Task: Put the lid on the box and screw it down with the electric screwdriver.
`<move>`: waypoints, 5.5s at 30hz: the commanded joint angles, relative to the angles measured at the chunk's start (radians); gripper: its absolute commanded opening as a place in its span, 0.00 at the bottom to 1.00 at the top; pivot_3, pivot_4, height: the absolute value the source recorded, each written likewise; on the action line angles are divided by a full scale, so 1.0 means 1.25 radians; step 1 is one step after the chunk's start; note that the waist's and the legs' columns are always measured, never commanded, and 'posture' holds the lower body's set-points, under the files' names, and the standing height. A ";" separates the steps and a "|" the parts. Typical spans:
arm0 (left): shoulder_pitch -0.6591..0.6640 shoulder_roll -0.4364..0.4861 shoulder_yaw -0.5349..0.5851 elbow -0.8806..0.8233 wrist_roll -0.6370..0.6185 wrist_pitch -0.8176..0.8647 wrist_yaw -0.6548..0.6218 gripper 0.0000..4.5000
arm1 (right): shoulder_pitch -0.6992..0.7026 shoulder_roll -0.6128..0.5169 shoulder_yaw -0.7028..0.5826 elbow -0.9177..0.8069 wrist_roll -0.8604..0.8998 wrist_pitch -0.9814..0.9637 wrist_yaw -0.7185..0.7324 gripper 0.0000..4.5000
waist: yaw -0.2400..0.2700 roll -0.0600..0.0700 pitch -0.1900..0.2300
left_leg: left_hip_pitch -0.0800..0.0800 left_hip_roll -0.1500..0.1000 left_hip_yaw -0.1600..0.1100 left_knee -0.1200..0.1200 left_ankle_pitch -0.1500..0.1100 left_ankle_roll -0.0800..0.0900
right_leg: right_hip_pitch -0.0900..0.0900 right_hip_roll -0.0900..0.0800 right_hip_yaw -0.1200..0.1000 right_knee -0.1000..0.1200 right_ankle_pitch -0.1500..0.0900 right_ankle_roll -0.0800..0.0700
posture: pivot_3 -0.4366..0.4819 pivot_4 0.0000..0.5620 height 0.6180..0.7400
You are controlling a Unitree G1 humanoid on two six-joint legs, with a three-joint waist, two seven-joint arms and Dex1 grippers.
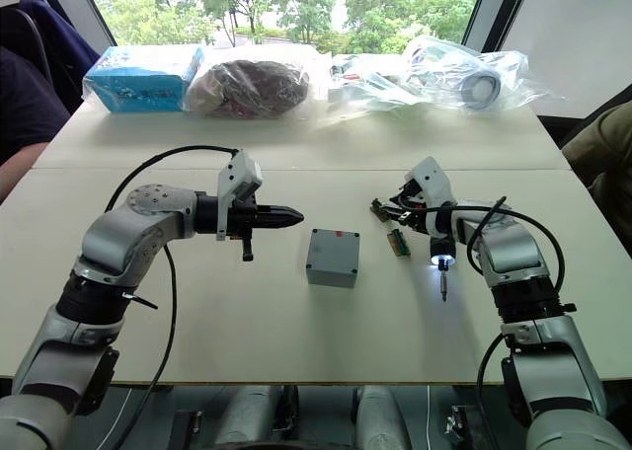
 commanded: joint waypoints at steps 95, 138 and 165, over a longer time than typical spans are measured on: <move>0.040 0.055 -0.002 -0.026 -0.024 -0.020 -0.054 0.00 | 0.230 -0.018 -0.083 -0.563 0.135 0.221 -0.101 0.81 | 0.002 0.000 0.000 | 0.000 0.000 0.000 -0.001 -0.002 0.003 | 0.000 0.000 0.000 0.000 0.000 0.000 | 0.48 0.27 1.00; 0.021 0.012 -0.030 -0.221 -0.076 0.044 0.029 0.00 | -0.385 -0.181 0.370 0.335 0.028 0.583 0.201 0.98 | -0.017 0.001 0.000 | 0.001 0.000 0.002 -0.002 -0.002 0.004 | -0.001 0.000 0.002 0.000 0.000 0.000 | 0.48 0.27 1.00; -0.028 0.024 -0.062 -0.081 -0.037 -0.039 -0.020 0.00 | -0.333 -0.083 -0.353 0.103 0.161 0.267 -0.084 0.43 | -0.008 0.003 0.002 | 0.003 0.001 0.004 -0.003 0.000 0.000 | -0.001 0.000 0.003 -0.001 0.000 0.000 | 0.48 0.27 1.00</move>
